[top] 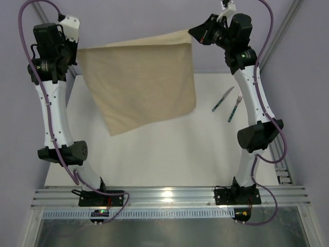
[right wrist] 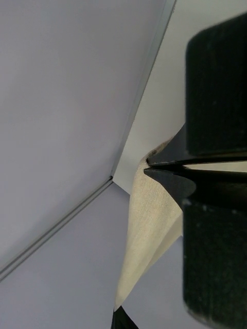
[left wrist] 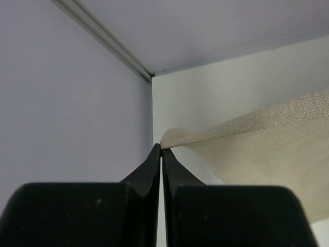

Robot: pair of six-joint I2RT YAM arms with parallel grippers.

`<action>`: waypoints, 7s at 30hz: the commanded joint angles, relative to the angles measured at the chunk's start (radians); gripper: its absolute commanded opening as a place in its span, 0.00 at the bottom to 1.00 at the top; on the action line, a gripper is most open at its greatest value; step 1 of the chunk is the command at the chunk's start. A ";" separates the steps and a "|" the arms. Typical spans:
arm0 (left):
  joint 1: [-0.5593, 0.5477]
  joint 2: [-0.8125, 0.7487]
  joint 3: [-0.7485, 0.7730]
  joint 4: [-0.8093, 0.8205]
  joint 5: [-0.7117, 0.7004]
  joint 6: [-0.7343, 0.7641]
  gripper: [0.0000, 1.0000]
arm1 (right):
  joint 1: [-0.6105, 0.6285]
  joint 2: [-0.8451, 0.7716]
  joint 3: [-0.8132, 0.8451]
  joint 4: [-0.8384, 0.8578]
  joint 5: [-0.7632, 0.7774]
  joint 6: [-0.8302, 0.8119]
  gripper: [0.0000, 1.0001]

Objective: Fold the napkin into a case and place the utensils inside
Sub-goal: Flatten out the crumpled napkin at the center of the board, then fold and flatten the napkin at the center of the board, then move the rectangle-folded napkin to the center of the board, then pick up the rectangle-folded napkin from the center of the board.

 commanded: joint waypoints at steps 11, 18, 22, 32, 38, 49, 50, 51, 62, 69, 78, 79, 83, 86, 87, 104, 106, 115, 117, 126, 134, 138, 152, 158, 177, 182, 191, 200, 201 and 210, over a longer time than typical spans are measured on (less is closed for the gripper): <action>0.008 -0.122 -0.178 0.285 0.042 0.019 0.00 | -0.087 -0.184 -0.269 0.094 0.030 -0.062 0.04; 0.007 -0.337 -0.742 0.323 0.170 0.165 0.00 | -0.084 -0.469 -0.993 0.203 0.079 -0.088 0.04; 0.005 -0.423 -1.061 0.311 0.186 0.335 0.00 | -0.070 -0.581 -1.318 0.174 0.118 -0.122 0.04; -0.033 -0.408 -1.533 0.300 0.135 0.478 0.00 | 0.012 -0.606 -1.687 0.160 0.176 -0.037 0.04; -0.044 -0.409 -1.613 0.224 0.138 0.499 0.00 | 0.063 -0.643 -1.781 0.129 0.204 0.038 0.04; -0.044 -0.523 -1.680 0.168 0.175 0.472 0.00 | 0.115 -0.804 -1.822 -0.005 0.237 0.081 0.04; -0.044 -0.549 -1.660 0.165 0.189 0.459 0.00 | 0.118 -0.820 -1.807 -0.027 0.240 0.075 0.04; -0.044 -0.561 -1.647 0.159 0.198 0.447 0.00 | 0.118 -0.833 -1.777 -0.045 0.242 0.069 0.04; -0.044 -0.428 -1.306 0.300 0.175 0.157 0.00 | 0.043 -0.683 -1.487 0.011 0.199 0.015 0.04; -0.078 -0.190 -1.090 0.461 0.063 0.077 0.00 | -0.023 -0.388 -1.217 0.151 0.179 0.046 0.04; -0.079 0.106 -0.769 0.538 -0.037 0.013 0.00 | -0.049 -0.058 -0.936 0.197 0.193 0.131 0.04; -0.109 0.129 -0.745 0.535 -0.035 0.013 0.00 | -0.053 -0.037 -0.914 0.198 0.191 0.153 0.04; -0.119 0.236 -0.634 0.513 -0.035 0.011 0.00 | -0.055 0.057 -0.818 0.188 0.193 0.184 0.04; -0.124 0.298 -0.594 0.529 -0.043 0.011 0.00 | -0.057 0.091 -0.788 0.195 0.231 0.207 0.04; -0.124 0.309 -0.587 0.533 -0.049 0.007 0.00 | -0.058 0.095 -0.791 0.201 0.240 0.211 0.04; -0.128 0.454 -0.502 0.605 -0.122 0.005 0.00 | -0.064 0.226 -0.706 0.250 0.293 0.329 0.04; -0.128 0.470 -0.491 0.607 -0.118 0.005 0.00 | -0.067 0.236 -0.702 0.257 0.293 0.335 0.04; -0.142 0.534 -0.465 0.639 -0.135 0.027 0.00 | -0.072 0.261 -0.704 0.269 0.320 0.378 0.04; -0.144 0.542 -0.450 0.641 -0.139 0.025 0.00 | -0.072 0.264 -0.699 0.272 0.323 0.388 0.04; -0.162 0.577 -0.435 0.704 -0.191 0.033 0.19 | -0.081 0.290 -0.681 0.296 0.323 0.432 0.35; -0.160 0.664 -0.251 0.690 -0.234 0.004 0.62 | -0.092 0.376 -0.565 0.355 0.289 0.566 0.43; -0.160 0.683 -0.168 0.627 -0.230 0.002 0.69 | -0.096 0.388 -0.515 0.343 0.305 0.570 0.43; 0.022 0.317 -0.617 0.286 0.182 -0.186 0.75 | -0.112 0.063 -0.816 -0.006 0.218 -0.053 0.58; 0.054 0.276 -0.793 0.352 0.247 -0.228 0.82 | -0.093 0.078 -0.958 0.054 0.041 -0.045 0.58; 0.056 0.378 -0.801 0.314 0.365 -0.271 0.00 | -0.049 0.069 -1.049 0.059 0.076 -0.077 0.04; 0.056 0.284 -0.928 0.276 0.370 -0.202 0.00 | -0.049 -0.018 -1.181 0.054 0.076 -0.089 0.04; 0.062 0.004 -1.252 0.139 0.318 -0.024 0.00 | -0.021 -0.295 -1.520 0.019 0.072 -0.062 0.04; 0.083 -0.181 -1.263 0.033 0.278 -0.018 0.56 | 0.014 -0.517 -1.461 -0.136 0.203 -0.089 0.44; 0.082 -0.178 -1.217 0.045 0.281 -0.031 0.57 | 0.012 -0.506 -1.386 -0.133 0.234 -0.100 0.45; 0.082 0.101 -1.001 0.243 0.301 -0.177 0.42 | -0.006 -0.122 -0.970 -0.073 0.328 -0.186 0.34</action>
